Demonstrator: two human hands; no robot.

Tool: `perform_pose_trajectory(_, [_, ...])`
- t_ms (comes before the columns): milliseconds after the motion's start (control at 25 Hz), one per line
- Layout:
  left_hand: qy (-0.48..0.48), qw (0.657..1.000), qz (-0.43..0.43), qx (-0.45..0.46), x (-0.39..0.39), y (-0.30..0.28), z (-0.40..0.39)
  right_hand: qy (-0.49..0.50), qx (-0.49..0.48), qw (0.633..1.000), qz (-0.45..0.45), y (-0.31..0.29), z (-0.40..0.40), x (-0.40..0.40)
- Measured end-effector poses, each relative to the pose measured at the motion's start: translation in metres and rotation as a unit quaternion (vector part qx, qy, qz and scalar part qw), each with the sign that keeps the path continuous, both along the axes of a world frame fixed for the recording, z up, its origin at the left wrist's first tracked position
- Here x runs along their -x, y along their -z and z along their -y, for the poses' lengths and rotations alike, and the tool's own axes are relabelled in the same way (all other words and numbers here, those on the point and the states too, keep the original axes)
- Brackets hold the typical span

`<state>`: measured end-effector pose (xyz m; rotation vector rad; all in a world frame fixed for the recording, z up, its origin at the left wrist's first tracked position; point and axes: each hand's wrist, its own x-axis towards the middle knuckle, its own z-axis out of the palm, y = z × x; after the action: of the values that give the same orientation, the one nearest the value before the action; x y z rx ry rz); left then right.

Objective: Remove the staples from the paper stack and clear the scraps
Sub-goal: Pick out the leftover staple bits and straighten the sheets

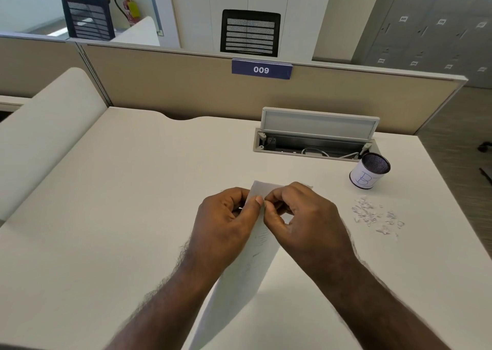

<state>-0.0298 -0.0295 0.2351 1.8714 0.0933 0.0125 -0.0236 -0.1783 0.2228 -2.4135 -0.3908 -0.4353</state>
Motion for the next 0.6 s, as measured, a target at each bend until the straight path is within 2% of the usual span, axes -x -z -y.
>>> perform_pose_trajectory(200, [0.012,0.999,0.019,-0.027,0.002,-0.001,0.002,0.016,0.048,0.998,0.035,0.0,-0.003,-0.002])
perform_pose_trajectory(440, [-0.005,1.0,-0.007,-0.023,-0.001,-0.002,0.003,-0.006,0.057,0.992,0.112,0.009,-0.001,-0.001])
perform_pose_trajectory(600, [0.003,1.0,-0.017,-0.004,-0.001,-0.005,0.0,-0.008,-0.009,0.998,0.068,0.008,0.001,0.0])
